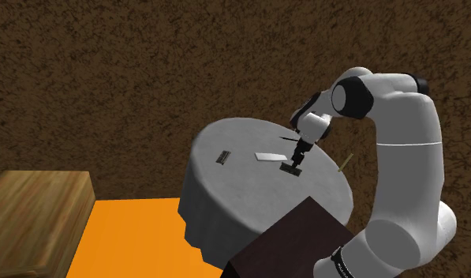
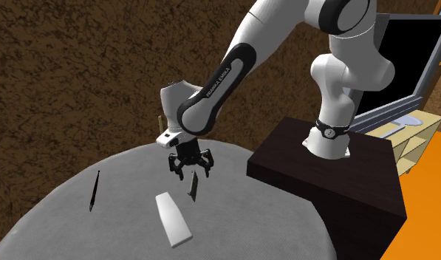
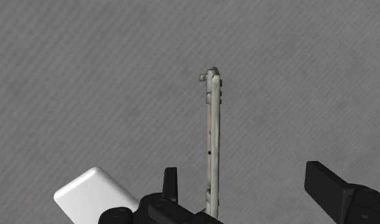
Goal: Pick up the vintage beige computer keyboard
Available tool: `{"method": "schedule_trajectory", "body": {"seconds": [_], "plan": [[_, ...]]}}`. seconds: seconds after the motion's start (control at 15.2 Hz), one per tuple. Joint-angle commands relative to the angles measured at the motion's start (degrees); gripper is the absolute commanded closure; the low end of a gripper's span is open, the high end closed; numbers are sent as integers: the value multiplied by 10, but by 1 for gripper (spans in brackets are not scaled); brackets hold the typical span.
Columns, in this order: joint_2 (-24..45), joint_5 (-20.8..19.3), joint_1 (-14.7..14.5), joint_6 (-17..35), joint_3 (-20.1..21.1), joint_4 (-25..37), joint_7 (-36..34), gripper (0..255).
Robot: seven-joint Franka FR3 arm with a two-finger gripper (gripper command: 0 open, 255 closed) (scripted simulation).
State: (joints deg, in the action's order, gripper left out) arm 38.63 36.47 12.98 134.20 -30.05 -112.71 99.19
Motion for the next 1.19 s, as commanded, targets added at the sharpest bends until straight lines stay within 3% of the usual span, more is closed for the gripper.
{"method": "schedule_trajectory", "body": {"seconds": [0.0,0.46,0.53,1.12], "plan": [[18,9,10,4,9,13,9,0],[55,29,25,25,29,27,23,0],[55,29,25,25,29,27,23,255],[55,29,25,25,29,27,23,255]]}}
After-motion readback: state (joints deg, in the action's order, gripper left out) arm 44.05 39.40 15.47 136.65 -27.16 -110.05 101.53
